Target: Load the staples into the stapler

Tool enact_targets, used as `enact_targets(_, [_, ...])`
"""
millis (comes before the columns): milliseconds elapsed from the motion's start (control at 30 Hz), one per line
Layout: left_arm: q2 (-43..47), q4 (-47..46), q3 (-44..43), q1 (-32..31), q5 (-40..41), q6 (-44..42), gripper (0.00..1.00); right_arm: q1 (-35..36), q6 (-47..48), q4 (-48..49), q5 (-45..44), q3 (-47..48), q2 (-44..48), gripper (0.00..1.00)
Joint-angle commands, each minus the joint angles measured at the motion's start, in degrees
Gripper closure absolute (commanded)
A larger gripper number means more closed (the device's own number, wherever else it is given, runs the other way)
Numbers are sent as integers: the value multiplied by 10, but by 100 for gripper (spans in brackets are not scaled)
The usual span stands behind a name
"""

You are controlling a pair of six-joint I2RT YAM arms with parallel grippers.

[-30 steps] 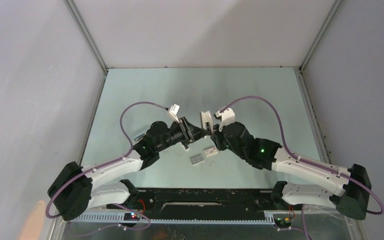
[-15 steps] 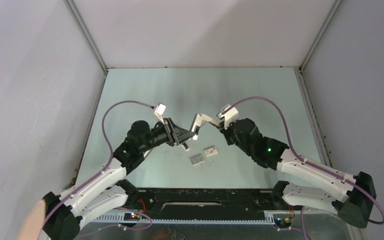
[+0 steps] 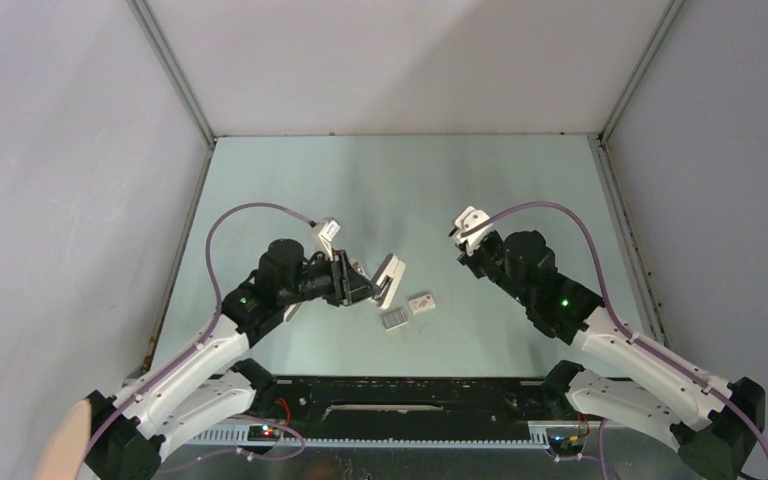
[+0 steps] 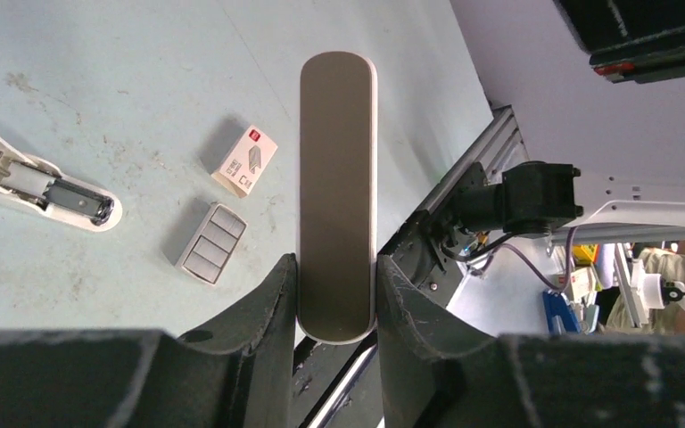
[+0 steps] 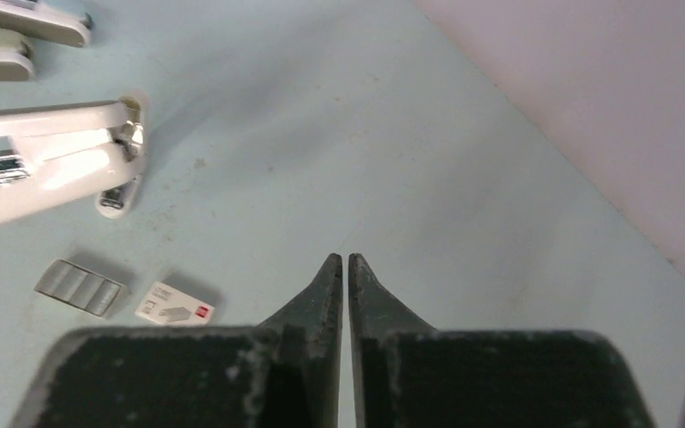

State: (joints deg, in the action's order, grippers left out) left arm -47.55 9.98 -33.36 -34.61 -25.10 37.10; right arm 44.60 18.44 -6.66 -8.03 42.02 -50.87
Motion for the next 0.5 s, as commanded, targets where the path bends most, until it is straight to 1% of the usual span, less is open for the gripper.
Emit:
enact_targets(0, [10,-107,10,6,-4,45,100,2,-102,50,45,8,9,88])
enact_targets(67, [2,-179,28,6,0,89,100,2,-209,53,40,8,9,76])
enact_targets(100, [-3,-209,34,6,3,107,100,2,-262,52,38,7,8,68])
enact_targets(167, [-12,-271,49,6,9,145,100,2,-370,56,40,-3,7,56])
enact_targets(200, [-17,-304,60,6,12,169,100,2,-414,60,48,-11,9,52])
enact_targets(300, [-30,-406,85,6,27,226,100,6,-544,139,72,-61,21,42])
enact_targets(333, [-34,-433,92,5,31,239,100,10,-578,168,74,-81,27,37])
enact_targets(400, [-42,-483,105,5,37,269,100,25,-632,237,71,-121,35,31])
enact_targets(467, [-51,-529,118,6,43,304,100,39,-668,298,59,-151,34,28])
